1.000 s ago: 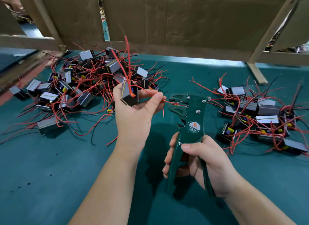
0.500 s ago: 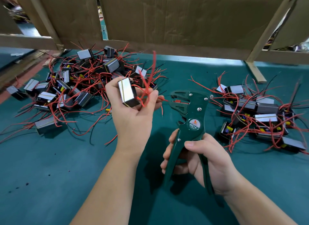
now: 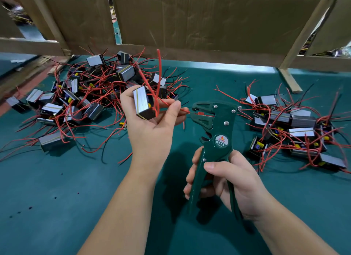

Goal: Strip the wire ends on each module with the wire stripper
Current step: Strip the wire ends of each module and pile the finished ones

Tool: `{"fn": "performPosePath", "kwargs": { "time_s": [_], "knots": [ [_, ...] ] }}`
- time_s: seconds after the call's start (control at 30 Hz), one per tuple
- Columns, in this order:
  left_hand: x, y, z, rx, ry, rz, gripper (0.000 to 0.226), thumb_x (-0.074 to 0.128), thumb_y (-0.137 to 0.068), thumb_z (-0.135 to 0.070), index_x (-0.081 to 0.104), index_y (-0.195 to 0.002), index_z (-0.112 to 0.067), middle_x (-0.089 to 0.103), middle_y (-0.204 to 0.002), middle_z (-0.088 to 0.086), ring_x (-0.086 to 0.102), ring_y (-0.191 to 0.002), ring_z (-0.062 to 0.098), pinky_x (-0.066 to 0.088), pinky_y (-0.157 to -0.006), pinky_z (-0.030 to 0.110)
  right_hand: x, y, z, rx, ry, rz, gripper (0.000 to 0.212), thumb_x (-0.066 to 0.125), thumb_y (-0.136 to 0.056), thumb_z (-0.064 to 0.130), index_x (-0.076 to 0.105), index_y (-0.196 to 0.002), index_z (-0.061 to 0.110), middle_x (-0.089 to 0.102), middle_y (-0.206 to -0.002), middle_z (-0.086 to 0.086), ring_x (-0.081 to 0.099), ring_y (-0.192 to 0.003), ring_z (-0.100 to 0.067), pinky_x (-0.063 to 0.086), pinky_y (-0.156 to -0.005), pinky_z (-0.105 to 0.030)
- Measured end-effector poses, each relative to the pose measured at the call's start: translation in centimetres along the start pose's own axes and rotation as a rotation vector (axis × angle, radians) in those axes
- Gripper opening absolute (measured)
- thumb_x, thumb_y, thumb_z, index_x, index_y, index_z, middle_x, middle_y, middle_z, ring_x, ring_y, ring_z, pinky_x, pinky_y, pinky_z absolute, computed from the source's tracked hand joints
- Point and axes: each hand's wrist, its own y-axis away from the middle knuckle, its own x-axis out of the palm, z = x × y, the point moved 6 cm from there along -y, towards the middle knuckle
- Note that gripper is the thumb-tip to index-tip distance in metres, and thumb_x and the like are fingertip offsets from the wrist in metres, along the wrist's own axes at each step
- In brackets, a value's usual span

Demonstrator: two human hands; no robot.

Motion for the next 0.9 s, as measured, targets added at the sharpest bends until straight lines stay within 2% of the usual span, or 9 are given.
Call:
{"fn": "performPosePath", "kwargs": {
  "time_s": [0.17, 0.3, 0.57, 0.73, 0.9],
  "knots": [
    [0.11, 0.15, 0.15, -0.014, 0.005, 0.004, 0.050, 0.061, -0.084, 0.015, 0.036, -0.104, -0.024, 0.066, -0.075, 0.000, 0.070, -0.061, 0.016, 0.056, -0.062, 0.027, 0.06, 0.10, 0.09, 0.003, 0.019, -0.008, 0.029, 0.069, -0.062, 0.022, 0.065, -0.087, 0.008, 0.062, -0.074, -0.025, 0.064, -0.064, -0.039, 0.054, -0.062, -0.049],
    [0.11, 0.18, 0.32, -0.029, 0.009, 0.003, 0.050, 0.062, -0.083, 0.014, 0.036, -0.104, -0.023, 0.066, -0.075, 0.000, 0.069, -0.060, 0.015, 0.056, -0.062, 0.027, 0.10, 0.12, 0.03, 0.004, 0.034, -0.006, 0.028, 0.069, -0.062, 0.022, 0.065, -0.086, 0.009, 0.062, -0.074, -0.024, 0.063, -0.063, -0.039, 0.054, -0.062, -0.047],
    [-0.67, -0.22, 0.77, -0.053, 0.025, -0.057, 0.048, 0.064, -0.084, 0.010, 0.032, -0.114, -0.008, 0.067, -0.072, -0.003, 0.070, -0.060, 0.018, 0.056, -0.060, 0.025, -0.19, -0.05, -0.16, 0.018, 0.028, 0.000, 0.034, 0.067, -0.063, 0.023, 0.062, -0.091, 0.005, 0.061, -0.077, -0.026, 0.063, -0.066, -0.040, 0.053, -0.064, -0.048],
    [-0.31, 0.01, 0.58, -0.037, 0.017, -0.021, 0.045, 0.063, -0.084, 0.011, 0.035, -0.108, -0.015, 0.067, -0.073, -0.002, 0.070, -0.061, 0.018, 0.056, -0.061, 0.026, -0.05, 0.04, 0.07, 0.005, 0.015, 0.015, 0.027, 0.067, -0.064, 0.022, 0.065, -0.088, 0.008, 0.062, -0.075, -0.025, 0.063, -0.064, -0.039, 0.054, -0.062, -0.048],
    [-0.48, -0.09, 0.55, -0.035, 0.000, -0.029, 0.046, 0.064, -0.083, 0.012, 0.032, -0.110, -0.008, 0.066, -0.072, -0.002, 0.070, -0.061, 0.018, 0.056, -0.061, 0.028, 0.06, 0.06, 0.07, 0.012, 0.021, 0.007, 0.030, 0.068, -0.063, 0.022, 0.062, -0.087, 0.005, 0.060, -0.073, -0.027, 0.062, -0.062, -0.038, 0.053, -0.061, -0.048]
  ]
}}
